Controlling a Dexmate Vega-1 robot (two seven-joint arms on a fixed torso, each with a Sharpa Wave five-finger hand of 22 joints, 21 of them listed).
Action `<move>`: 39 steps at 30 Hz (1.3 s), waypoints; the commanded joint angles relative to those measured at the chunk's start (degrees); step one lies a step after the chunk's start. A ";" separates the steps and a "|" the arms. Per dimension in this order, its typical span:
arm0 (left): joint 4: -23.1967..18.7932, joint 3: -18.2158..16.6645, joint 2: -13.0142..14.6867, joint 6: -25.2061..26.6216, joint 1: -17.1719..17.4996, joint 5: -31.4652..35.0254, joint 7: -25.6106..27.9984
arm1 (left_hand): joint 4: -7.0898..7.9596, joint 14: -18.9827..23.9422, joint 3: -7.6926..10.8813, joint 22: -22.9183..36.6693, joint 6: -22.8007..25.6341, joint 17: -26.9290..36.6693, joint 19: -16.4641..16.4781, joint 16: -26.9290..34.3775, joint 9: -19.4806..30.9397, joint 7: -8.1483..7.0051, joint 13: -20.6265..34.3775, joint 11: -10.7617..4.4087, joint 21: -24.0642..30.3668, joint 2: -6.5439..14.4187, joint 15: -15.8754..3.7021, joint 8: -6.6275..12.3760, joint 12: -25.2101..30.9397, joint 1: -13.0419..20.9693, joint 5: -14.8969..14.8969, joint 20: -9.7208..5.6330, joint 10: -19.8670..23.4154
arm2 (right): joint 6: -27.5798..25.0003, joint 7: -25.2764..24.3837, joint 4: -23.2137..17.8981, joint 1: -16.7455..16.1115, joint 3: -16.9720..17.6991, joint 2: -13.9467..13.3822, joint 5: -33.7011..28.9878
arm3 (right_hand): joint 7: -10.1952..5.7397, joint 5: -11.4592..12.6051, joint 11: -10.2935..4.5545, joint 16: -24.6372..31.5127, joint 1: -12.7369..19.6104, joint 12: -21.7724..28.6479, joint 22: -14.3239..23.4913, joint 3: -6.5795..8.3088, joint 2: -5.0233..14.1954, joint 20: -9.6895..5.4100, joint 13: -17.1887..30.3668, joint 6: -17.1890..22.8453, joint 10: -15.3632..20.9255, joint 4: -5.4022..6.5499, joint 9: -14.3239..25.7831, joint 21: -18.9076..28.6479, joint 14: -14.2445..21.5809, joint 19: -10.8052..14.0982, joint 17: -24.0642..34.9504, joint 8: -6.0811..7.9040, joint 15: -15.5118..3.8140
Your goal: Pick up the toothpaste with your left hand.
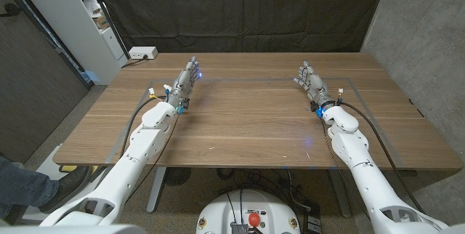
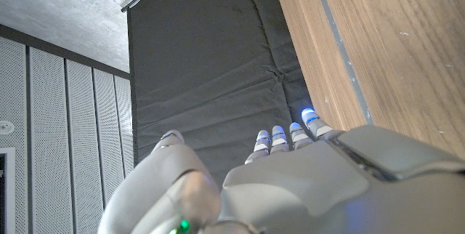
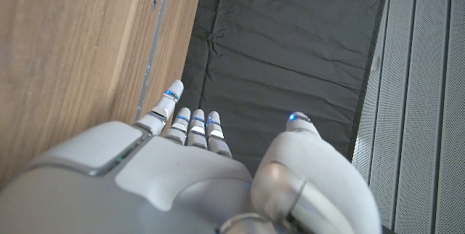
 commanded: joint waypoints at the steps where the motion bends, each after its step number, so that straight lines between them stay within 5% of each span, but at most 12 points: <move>1: -1.75 -4.20 -2.73 1.77 1.61 3.78 -3.12 | -0.40 0.26 0.17 0.25 0.53 0.21 -4.97 0.27 0.24 0.23 0.12 -0.03 -0.38 0.30 0.01 0.34 0.58 0.50 0.34 0.35 0.23 | -1.56 3.50 -3.30 -1.32 5.47 5.47 -6.20 | 0.32 0.44 0.09 0.18 0.33 -0.09 0.12 0.50 0.59 0.17 -0.01 -0.18 0.29 0.02 0.00 -0.31 0.04 0.70 -0.08 0.03 0.04; 23: -6.88 -8.66 -2.29 2.71 4.65 5.63 -5.39 | -0.76 1.00 0.34 0.31 1.98 0.20 -4.85 0.22 0.25 0.19 -0.22 -0.11 -1.54 1.21 -0.01 0.48 0.74 0.90 0.39 1.18 1.57 | 0.02 5.23 -1.65 -0.79 7.08 8.73 -8.59 | -0.38 0.65 -0.66 0.10 0.56 -0.75 0.14 0.59 1.04 0.03 -0.32 0.04 0.29 -0.26 -1.06 -1.73 -0.06 0.23 -0.96 0.16 -0.75; 39: -5.11 -9.92 -1.17 1.37 3.27 7.02 -6.91 | -1.05 1.70 0.53 0.33 2.77 0.19 -4.43 0.30 0.23 0.03 -0.33 -0.28 -1.98 1.72 -0.10 0.53 0.89 1.30 0.38 1.13 2.44 | 0.40 4.65 -1.12 -0.36 7.07 9.71 -10.17 | -0.52 0.76 -0.82 0.08 0.72 -0.87 0.15 0.61 1.22 0.02 -0.44 0.13 1.00 -0.49 -1.76 -2.50 -0.07 0.48 -1.57 0.20 -0.79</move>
